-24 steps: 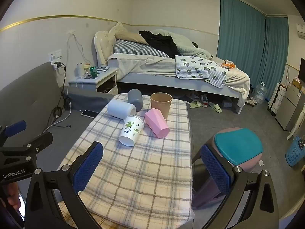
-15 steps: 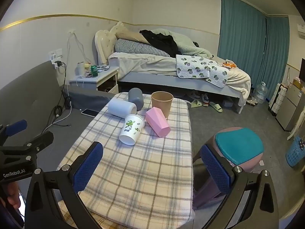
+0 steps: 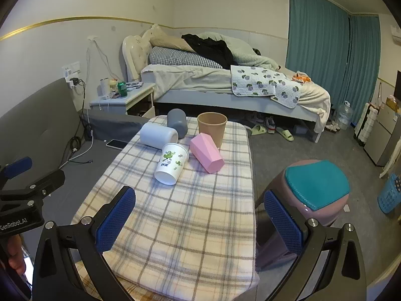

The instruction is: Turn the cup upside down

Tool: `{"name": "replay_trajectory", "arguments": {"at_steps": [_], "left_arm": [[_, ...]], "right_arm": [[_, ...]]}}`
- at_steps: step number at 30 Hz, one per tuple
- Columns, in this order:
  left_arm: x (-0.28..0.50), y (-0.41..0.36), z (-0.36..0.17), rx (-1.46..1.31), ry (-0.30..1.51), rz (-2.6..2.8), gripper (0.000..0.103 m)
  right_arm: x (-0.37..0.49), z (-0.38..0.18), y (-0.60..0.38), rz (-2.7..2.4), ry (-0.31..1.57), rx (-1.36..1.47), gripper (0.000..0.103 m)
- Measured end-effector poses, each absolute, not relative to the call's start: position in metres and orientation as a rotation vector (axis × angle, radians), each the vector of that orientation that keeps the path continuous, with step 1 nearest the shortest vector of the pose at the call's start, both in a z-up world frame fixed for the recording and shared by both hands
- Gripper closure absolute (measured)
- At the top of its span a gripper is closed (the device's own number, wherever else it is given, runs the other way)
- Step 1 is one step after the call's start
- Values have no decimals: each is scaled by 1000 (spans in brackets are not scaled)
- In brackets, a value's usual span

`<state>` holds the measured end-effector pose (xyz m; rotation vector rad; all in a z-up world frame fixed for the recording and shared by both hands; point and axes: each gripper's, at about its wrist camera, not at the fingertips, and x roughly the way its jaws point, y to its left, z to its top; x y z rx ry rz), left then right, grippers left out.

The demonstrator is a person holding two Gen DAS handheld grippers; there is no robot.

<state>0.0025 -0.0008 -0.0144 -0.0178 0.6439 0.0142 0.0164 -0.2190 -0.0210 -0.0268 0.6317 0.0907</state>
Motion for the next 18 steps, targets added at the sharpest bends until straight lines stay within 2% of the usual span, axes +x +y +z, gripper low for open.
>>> {"name": "replay_trajectory", "arguments": {"at_steps": [18], "left_arm": [[3, 0, -14, -23, 641, 7, 0]], "right_arm": [[15, -14, -217, 95, 624, -35, 0]]}}
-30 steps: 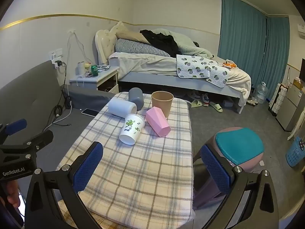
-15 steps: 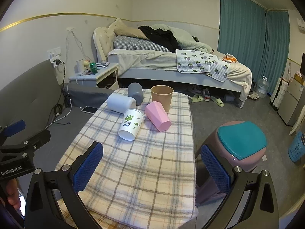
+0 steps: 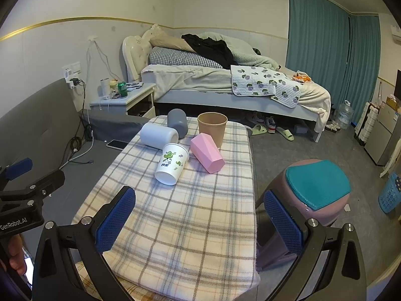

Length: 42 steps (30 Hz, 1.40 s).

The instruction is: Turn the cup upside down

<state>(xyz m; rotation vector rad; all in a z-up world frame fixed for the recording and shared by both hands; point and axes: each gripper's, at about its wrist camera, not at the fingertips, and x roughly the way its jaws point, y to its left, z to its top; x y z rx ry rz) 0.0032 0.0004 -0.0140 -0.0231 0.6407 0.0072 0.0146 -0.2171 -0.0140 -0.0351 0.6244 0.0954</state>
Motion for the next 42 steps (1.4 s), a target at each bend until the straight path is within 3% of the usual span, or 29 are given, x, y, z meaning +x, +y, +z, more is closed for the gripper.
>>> {"name": "replay_trajectory", "arguments": {"at_steps": [42], "left_arm": [[17, -22, -17, -17, 658, -15, 0]], "right_arm": [[24, -8, -229, 79, 610, -27, 0]]}}
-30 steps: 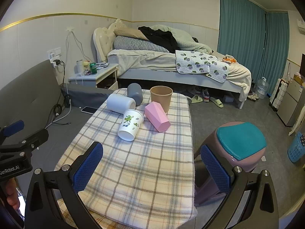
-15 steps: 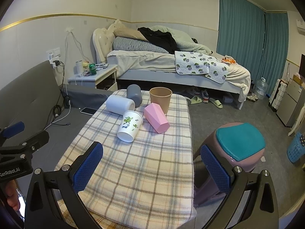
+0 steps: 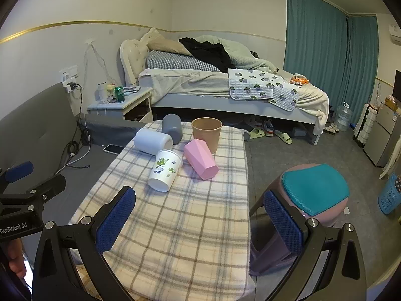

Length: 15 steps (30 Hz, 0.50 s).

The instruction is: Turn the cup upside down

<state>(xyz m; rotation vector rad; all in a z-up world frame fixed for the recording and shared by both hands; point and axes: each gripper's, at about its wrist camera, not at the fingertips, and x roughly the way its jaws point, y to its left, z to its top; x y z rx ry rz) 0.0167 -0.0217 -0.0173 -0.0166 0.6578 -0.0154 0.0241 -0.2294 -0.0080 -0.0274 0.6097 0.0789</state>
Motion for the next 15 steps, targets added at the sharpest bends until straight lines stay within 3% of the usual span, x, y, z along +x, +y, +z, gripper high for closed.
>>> {"name": "replay_trajectory", "arguments": {"at_steps": [15], "left_arm": [[102, -58, -69, -82, 816, -79, 0]], "right_arm": [[61, -46, -265, 39, 678, 5, 0]]}}
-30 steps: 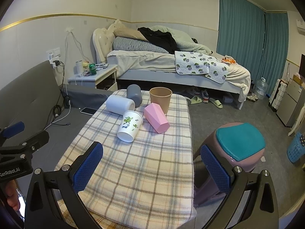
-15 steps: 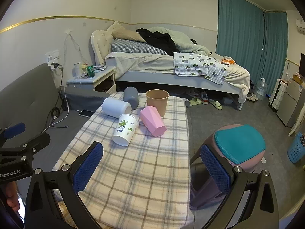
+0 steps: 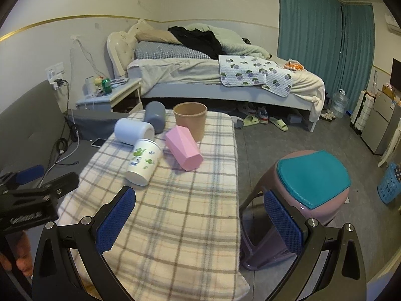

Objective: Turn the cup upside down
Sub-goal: 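Move the left tool to the white leaf-print paper cup and grasp it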

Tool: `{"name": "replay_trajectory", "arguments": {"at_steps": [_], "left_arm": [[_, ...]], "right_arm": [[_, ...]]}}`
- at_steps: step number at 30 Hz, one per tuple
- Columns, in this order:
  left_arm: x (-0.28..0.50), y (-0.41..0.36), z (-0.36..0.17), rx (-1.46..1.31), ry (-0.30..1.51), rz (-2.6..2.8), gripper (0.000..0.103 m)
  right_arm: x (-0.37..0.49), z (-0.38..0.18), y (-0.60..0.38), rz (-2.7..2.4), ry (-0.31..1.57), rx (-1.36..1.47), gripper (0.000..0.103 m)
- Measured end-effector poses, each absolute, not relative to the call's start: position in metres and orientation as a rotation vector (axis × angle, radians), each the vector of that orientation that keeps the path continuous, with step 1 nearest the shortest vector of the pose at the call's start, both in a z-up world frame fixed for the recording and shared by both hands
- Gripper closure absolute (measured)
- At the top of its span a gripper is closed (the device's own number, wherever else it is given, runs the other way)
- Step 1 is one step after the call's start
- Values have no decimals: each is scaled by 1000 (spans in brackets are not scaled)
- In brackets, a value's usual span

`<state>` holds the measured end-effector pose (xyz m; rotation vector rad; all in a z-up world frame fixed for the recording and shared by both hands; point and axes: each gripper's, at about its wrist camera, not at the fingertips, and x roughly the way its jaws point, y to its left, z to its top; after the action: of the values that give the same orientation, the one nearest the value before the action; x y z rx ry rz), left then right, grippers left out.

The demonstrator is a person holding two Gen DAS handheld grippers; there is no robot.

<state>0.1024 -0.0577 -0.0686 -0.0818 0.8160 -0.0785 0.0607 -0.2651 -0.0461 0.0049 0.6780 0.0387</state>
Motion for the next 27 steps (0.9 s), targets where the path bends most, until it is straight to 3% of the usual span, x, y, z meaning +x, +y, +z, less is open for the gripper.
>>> {"name": "replay_trajectory", "arguments": {"at_steps": [12, 13, 15, 18, 27], "left_arm": [[202, -91, -153, -35, 969, -45, 3], [205, -91, -157, -41, 973, -50, 6], [211, -92, -163, -46, 997, -67, 28], [217, -93, -169, -56, 1025, -90, 47], [178, -92, -164, -38, 1051, -135, 47]], "right_arm": [[107, -97, -301, -25, 806, 36, 0], [110, -101, -304, -29, 815, 38, 0], [114, -109, -308, -38, 833, 44, 0], [119, -118, -313, -51, 858, 52, 0], [114, -122, -311, -50, 874, 63, 0]]}}
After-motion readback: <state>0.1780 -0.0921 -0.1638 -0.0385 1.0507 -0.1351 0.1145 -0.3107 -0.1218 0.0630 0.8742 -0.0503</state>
